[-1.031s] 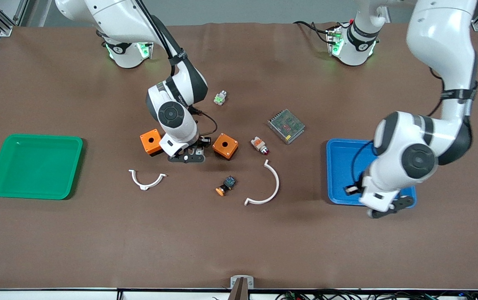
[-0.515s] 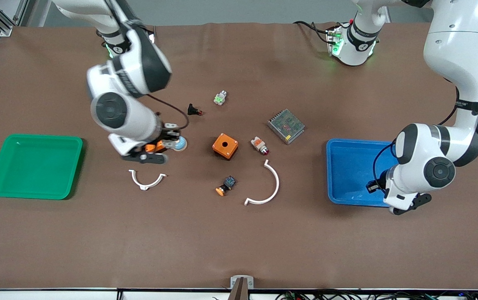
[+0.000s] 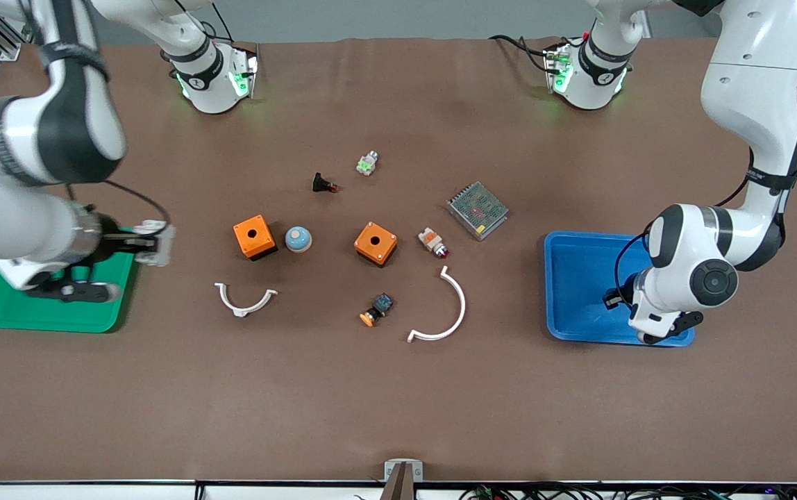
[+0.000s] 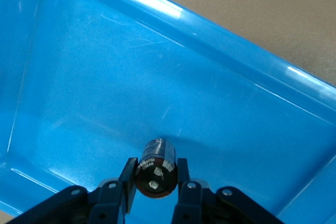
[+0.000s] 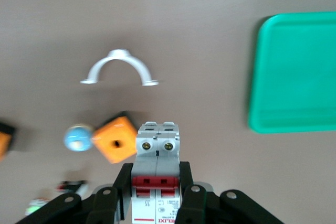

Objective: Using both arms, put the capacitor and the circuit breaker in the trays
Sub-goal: 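Carry the capacitor to the blue tray while the right gripper carries the breaker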

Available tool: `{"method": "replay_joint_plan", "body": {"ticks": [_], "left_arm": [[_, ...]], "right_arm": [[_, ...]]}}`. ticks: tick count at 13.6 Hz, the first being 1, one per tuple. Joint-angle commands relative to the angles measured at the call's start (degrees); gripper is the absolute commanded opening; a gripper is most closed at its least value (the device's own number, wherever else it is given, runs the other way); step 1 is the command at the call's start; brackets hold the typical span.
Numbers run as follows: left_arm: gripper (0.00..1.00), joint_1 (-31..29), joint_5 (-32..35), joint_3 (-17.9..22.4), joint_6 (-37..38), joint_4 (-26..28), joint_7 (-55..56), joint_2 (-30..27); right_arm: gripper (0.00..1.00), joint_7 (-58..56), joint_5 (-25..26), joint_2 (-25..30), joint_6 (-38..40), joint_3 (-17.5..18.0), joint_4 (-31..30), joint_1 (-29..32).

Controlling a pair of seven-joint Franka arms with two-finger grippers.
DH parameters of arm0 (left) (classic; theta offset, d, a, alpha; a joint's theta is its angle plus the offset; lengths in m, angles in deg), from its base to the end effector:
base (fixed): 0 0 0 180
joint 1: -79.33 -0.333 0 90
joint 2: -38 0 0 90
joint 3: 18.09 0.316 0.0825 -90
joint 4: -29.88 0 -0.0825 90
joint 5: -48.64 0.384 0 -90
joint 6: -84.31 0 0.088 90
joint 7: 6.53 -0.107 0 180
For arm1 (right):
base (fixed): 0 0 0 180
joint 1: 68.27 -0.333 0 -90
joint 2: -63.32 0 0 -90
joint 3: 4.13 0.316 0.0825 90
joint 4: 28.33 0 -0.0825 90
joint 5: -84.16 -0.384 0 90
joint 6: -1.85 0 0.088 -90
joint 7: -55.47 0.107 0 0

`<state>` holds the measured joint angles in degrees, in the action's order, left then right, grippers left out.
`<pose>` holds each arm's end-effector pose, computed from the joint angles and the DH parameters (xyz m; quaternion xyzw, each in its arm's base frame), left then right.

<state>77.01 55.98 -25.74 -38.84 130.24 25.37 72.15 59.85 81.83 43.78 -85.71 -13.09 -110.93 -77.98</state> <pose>0.6414 -0.0484 0.2184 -0.9757 -0.1972 0.0866 0.0415 0.6335 0.0261 0.4795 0.9916 -0.0320 -0.1244 0.0117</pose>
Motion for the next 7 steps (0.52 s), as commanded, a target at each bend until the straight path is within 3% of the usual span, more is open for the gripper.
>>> {"method": "replay_joint_plan", "body": {"ticks": [1,2,3,4,5,7], "left_arm": [[0.29,-0.67,1.1,-0.88,-0.78,2.65,0.01,-2.77],[0.33,-0.32,1.1,-0.88,-0.78,2.47,0.01,-2.68],[0.46,-0.32,1.1,-0.96,-0.78,2.38,0.01,-2.6],[0.84,-0.41,1.1,-0.96,-0.78,2.38,0.09,-2.68],[0.99,-0.41,1.01,-0.96,-0.78,2.29,0.1,-2.94],[1.0,-0.41,1.01,-1.05,-0.25,2.29,0.01,-3.82]], "right_arm": [[0.2,-10.68,0.92,-1.29,-0.67,1.23,1.74,9.07],[0.2,-13.15,1.62,-1.9,-2.94,1.23,1.65,11.53],[0.2,-15.17,2.67,-2.34,-5.14,1.23,1.3,13.9],[0.2,-16.58,3.2,-3.22,-6.38,1.23,1.12,15.84],[0.2,-18.17,3.3,-4.45,-6.74,1.23,1.12,17.69],[0.2,-21.07,3.3,-5.95,-10.5,1.23,0.51,21.03]]}}
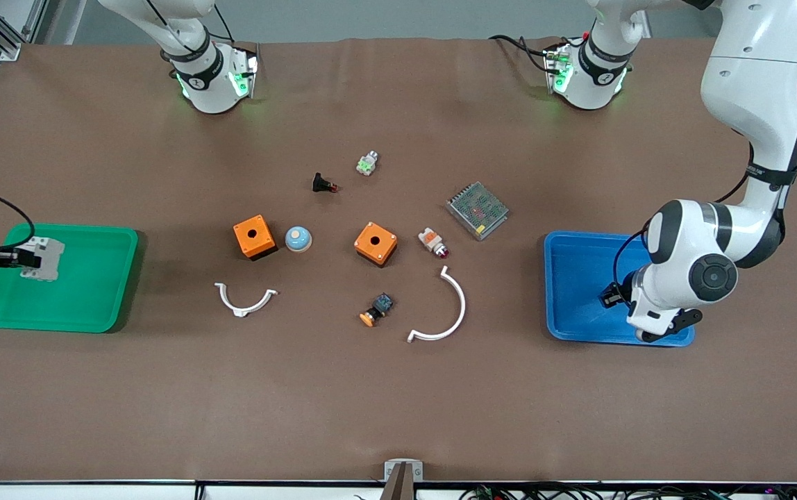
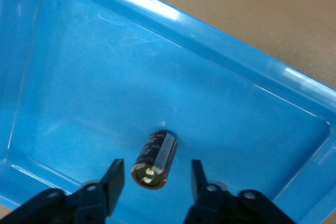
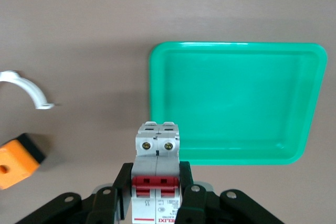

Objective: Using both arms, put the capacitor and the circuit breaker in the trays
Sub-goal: 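Release the capacitor in the blue tray while the right gripper releases the breaker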

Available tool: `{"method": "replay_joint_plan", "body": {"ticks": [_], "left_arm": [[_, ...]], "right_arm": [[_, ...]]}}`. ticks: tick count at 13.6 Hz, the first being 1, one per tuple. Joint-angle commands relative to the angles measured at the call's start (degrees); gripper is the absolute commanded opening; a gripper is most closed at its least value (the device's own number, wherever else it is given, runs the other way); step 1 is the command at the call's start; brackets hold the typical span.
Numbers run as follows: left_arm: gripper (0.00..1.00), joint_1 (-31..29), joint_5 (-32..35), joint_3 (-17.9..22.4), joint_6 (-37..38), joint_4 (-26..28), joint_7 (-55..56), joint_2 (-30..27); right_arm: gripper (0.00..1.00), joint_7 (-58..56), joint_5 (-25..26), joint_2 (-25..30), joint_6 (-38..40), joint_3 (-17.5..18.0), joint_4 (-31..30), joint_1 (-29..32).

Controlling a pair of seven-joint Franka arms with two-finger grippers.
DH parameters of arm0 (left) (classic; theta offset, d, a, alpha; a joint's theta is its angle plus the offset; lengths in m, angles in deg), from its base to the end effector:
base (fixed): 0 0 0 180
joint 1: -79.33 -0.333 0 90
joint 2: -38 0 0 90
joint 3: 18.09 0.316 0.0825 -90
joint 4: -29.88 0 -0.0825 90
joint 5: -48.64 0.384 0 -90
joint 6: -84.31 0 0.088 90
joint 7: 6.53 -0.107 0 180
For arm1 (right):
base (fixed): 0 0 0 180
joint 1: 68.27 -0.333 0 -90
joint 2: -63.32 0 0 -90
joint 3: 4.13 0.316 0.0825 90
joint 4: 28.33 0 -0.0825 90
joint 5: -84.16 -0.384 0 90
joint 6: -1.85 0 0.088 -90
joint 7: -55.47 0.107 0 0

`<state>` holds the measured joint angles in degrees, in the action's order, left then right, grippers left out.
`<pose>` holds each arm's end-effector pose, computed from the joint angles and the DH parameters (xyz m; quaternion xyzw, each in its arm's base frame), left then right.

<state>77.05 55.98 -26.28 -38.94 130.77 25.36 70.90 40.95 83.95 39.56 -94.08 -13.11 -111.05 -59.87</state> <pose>0.6406 -0.0544 0.2292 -0.9773 -0.1927 0.0797 0.0385 0.6353 -0.1823 0.4406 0.9953 -0.0215 -0.0943 0.0044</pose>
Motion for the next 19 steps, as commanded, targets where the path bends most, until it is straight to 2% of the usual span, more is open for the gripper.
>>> {"method": "replay_joint_plan", "body": {"ticks": [1,4,6,10,12,16,18,19], "left_arm": [[1.0,-0.44,1.0,-0.51,-0.15,1.67,0.01,-3.28],[1.0,-0.36,1.09,-0.51,0.73,-0.25,-0.34,-6.09],[1.0,-0.27,1.09,-0.51,4.67,-3.58,-0.52,-8.72],[1.0,-0.27,1.09,-2.0,18.62,-13.25,-0.95,-13.55],[1.0,-0.35,1.0,-3.23,24.53,-16.34,-3.32,-16.89],[1.0,-0.88,0.21,-3.15,29.46,-16.26,-15.43,-24.63],[1.0,-0.1,-0.84,-0.87,30.18,-15.91,-20.36,-27.88],[1.0,0.17,-1.02,-0.43,31.66,-15.73,-21.95,-28.59]], "right_arm": [[0.2,-2.44,1.18,-1.99,-3.89,1.24,-0.59,4.33],[0.2,-3.06,3.54,-1.9,-11.17,1.24,-6.99,6.62],[0.2,-5.94,3.64,-2.08,-15.22,1.24,-10.0,8.03],[0.2,-8.85,3.38,-6.55,-21.99,1.33,-10.36,9.7],[0.21,-9.3,2.85,-9.71,-26.03,1.42,-10.19,10.23],[0.21,-9.39,0.48,-13.59,-30.1,1.59,-9.75,10.67],[0.21,-9.39,-0.23,-13.94,-30.36,1.68,-9.83,10.76],[0.3,-9.39,-0.4,-13.94,-30.1,1.6,-9.83,10.68]]}}
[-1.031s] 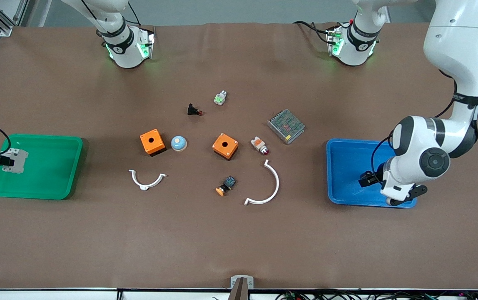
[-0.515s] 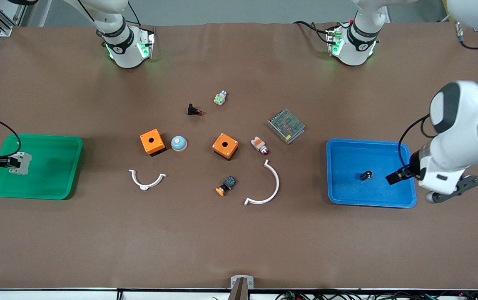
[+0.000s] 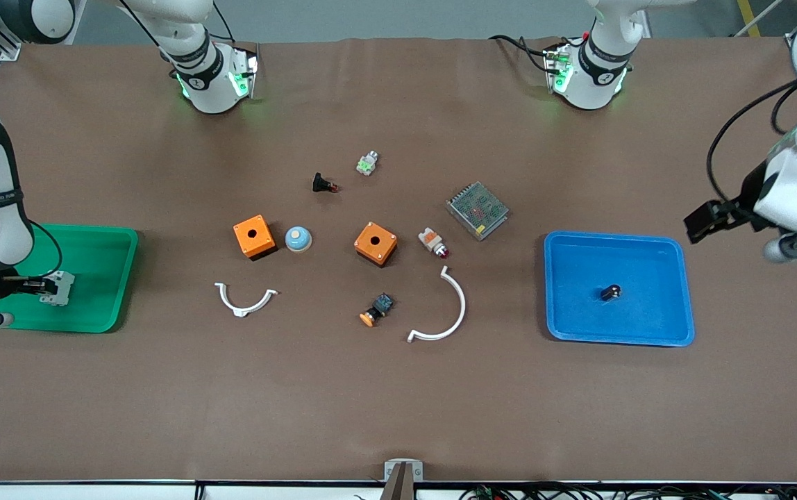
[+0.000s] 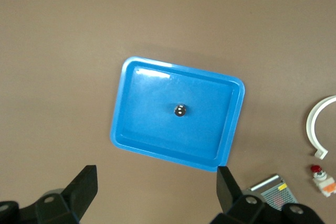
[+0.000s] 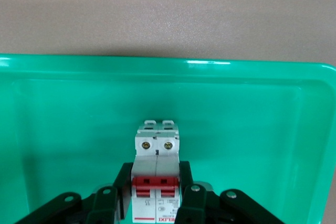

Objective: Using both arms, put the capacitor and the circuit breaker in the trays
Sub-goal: 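Release the capacitor in the blue tray while the right gripper releases the breaker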

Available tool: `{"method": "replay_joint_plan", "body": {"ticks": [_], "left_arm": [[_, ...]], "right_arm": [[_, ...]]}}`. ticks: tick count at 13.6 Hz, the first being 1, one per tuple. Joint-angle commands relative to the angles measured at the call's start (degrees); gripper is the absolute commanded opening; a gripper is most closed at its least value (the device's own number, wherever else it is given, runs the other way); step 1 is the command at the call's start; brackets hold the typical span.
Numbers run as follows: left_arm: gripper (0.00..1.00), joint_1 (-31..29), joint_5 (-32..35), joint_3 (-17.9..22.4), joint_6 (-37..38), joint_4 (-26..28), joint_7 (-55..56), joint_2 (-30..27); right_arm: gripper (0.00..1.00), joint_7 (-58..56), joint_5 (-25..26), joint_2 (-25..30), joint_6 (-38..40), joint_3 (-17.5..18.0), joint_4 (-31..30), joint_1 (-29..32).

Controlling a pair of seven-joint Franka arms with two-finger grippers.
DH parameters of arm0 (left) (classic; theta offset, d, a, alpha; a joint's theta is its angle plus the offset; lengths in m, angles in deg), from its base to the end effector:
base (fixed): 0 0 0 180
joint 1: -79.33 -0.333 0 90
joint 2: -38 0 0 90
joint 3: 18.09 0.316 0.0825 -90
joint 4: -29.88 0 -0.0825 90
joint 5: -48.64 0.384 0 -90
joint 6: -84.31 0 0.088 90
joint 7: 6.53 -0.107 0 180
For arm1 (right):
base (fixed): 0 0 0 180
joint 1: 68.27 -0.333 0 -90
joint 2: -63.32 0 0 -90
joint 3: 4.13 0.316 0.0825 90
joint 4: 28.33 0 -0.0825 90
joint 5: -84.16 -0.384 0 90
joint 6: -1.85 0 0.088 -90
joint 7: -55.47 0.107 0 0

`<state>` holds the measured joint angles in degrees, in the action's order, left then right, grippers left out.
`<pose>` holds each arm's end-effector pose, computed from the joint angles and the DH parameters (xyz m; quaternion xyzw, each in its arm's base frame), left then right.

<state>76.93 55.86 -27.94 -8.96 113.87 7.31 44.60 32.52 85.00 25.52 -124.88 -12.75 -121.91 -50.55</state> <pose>0.5930 -0.0584 0.6147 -0.9968 -0.0544 -0.0336 0.0478 0.6154 -0.2920 0.2306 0.9979 -0.0111 -0.0556 0.0320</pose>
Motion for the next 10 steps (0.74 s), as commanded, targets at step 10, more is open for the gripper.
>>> {"method": "replay_joint_plan", "body": {"ticks": [10], "left_arm": [[1.0,0.12,-5.29,3.87,7.75,1.26,-7.33,-5.81]], "right_arm": [[1.0,6.05,-0.49,21.51,24.49,1.15,0.5,-7.33]]}}
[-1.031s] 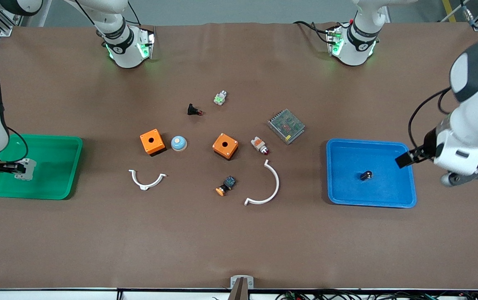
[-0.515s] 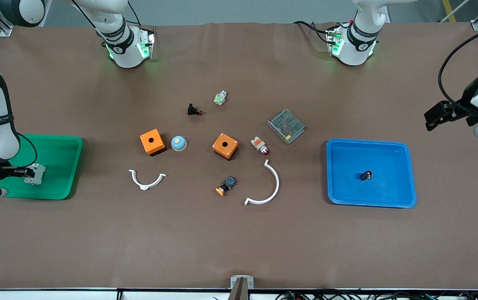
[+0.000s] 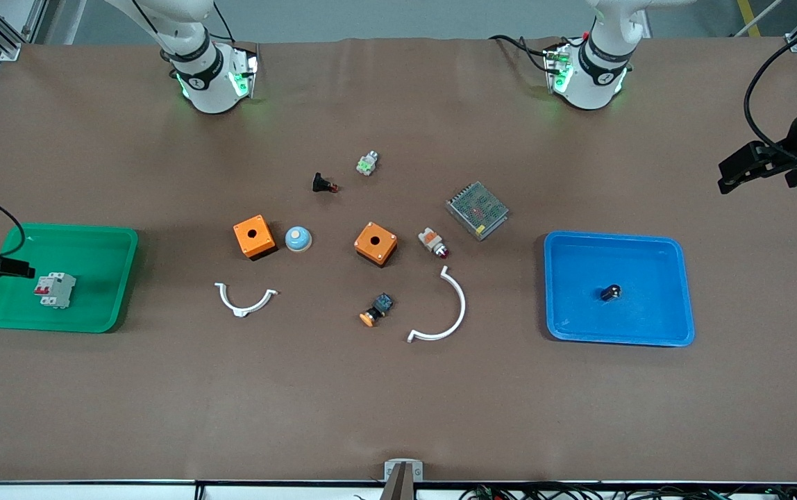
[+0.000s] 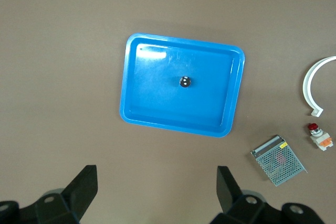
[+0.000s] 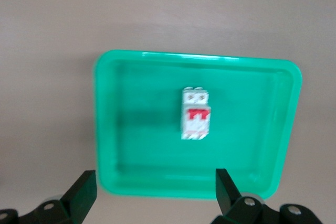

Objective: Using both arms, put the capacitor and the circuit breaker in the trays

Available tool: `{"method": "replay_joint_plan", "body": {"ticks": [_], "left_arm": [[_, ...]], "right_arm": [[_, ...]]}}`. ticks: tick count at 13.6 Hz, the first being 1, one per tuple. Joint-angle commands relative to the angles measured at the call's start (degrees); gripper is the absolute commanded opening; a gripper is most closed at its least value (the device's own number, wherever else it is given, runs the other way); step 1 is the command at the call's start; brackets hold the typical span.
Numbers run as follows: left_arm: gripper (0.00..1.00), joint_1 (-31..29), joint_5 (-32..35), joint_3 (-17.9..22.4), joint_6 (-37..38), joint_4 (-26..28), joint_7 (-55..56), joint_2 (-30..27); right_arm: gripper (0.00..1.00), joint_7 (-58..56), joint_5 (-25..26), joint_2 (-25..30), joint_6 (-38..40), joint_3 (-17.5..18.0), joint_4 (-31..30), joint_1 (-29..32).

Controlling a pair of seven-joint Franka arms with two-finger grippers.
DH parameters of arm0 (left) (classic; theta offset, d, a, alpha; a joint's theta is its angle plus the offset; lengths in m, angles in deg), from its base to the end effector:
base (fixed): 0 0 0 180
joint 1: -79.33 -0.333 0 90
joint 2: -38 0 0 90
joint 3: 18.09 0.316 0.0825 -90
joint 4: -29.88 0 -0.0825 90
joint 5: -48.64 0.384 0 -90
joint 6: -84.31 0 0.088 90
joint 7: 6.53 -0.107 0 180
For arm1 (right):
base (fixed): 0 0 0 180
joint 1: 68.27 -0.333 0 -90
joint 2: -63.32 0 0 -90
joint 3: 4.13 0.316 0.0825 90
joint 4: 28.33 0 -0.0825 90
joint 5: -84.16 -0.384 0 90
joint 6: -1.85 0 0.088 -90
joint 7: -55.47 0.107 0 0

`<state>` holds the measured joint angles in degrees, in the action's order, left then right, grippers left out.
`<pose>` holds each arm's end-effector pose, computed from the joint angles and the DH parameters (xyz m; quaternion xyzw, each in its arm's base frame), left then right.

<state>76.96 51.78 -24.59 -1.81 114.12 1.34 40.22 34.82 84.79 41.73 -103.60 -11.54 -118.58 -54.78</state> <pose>0.5592 -0.0328 0.6444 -0.9991 -0.0344 0.0002 0.0253 0.6154 -0.2254 0.4159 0.9981 0.0028 -0.0610 0.0080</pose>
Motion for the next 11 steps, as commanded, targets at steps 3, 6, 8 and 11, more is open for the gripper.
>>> {"method": "replay_joint_plan", "body": {"ticks": [3,6,8,11], "left_arm": [[1.0,0.17,-1.21,-0.1,1.39,1.01,-1.45,-1.51],[1.0,0.25,-1.3,-0.45,1.57,0.92,-1.97,-1.69],[1.0,0.25,-1.3,-0.89,1.84,1.01,-2.15,-2.65],[1.0,0.08,-1.91,-0.98,2.01,1.01,-2.24,-2.92]], "right_arm": [[1.0,9.38,-0.18,10.94,9.82,0.03,-3.18,-8.29],[1.0,13.52,-0.18,14.46,11.68,0.03,-3.35,-12.51],[1.0,13.79,-0.27,15.78,11.5,0.12,-3.09,-13.22],[1.0,14.05,-0.88,16.84,11.5,0.29,-1.25,-13.66]]}}
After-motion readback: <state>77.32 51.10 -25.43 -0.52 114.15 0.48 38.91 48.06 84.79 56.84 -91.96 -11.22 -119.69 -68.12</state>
